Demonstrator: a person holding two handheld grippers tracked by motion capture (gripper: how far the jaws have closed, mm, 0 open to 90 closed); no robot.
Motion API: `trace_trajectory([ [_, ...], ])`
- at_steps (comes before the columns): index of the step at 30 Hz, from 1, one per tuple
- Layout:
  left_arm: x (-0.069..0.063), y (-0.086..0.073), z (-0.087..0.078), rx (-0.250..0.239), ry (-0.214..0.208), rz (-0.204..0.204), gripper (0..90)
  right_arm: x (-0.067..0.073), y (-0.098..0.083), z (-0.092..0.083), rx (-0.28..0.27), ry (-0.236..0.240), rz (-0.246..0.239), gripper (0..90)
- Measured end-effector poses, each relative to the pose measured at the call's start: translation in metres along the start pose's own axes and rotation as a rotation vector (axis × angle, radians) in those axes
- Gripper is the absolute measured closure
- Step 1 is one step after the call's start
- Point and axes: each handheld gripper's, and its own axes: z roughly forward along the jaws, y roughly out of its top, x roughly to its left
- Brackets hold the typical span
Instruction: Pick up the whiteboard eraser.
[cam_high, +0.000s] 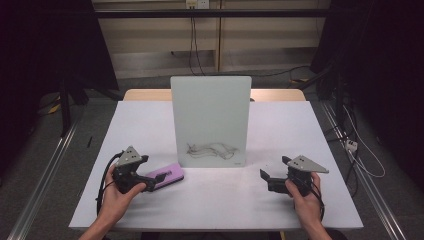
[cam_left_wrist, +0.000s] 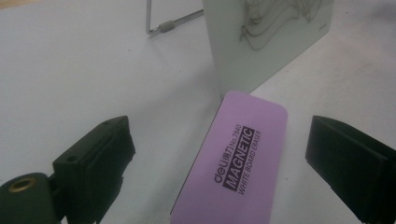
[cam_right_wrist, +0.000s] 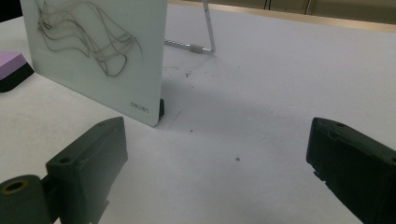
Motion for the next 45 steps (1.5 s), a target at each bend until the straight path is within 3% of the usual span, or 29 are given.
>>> trace_trajectory([
  [2,0.001,0.002,0.000,0.014,-0.018,0.016,7.3,0.001,0.000,0.000,0.001,-0.002,0.001,5.7],
  [3,0.001,0.004,0.000,0.040,0.003,0.030,8.3,0.001,0.000,0.000,0.004,-0.002,-0.002,5.7],
  [6,0.001,0.008,0.001,0.067,-0.009,0.056,9.0,0.002,0.001,0.001,0.003,-0.001,-0.007,5.7],
  [7,0.000,0.011,0.003,0.099,-0.012,0.099,10.7,0.003,0.001,0.001,0.006,0.000,-0.007,5.6],
  [11,-0.005,0.020,0.010,0.190,-0.068,0.173,14.4,0.003,0.001,0.002,0.010,0.002,-0.012,5.6],
  [16,-0.008,0.029,0.016,0.248,-0.095,0.211,18.9,0.003,0.001,0.002,0.010,0.006,-0.011,5.6],
  [30,-0.006,0.040,0.038,0.415,-0.181,0.274,31.5,0.004,0.001,0.004,0.015,0.019,-0.013,5.6],
  [32,-0.008,0.039,0.039,0.398,-0.178,0.258,31.9,0.004,0.001,0.004,0.016,0.020,-0.017,5.6],
  [34,-0.008,0.040,0.040,0.431,-0.178,0.287,32.7,0.004,0.001,0.003,0.016,0.020,-0.017,5.6],
  [37,-0.009,0.040,0.041,0.465,-0.175,0.284,34.4,0.004,0.001,0.004,0.017,0.021,-0.017,5.6],
  [45,-0.009,0.043,0.046,0.494,-0.170,0.309,39.4,0.005,0.000,0.006,0.032,0.037,-0.015,5.3],
])
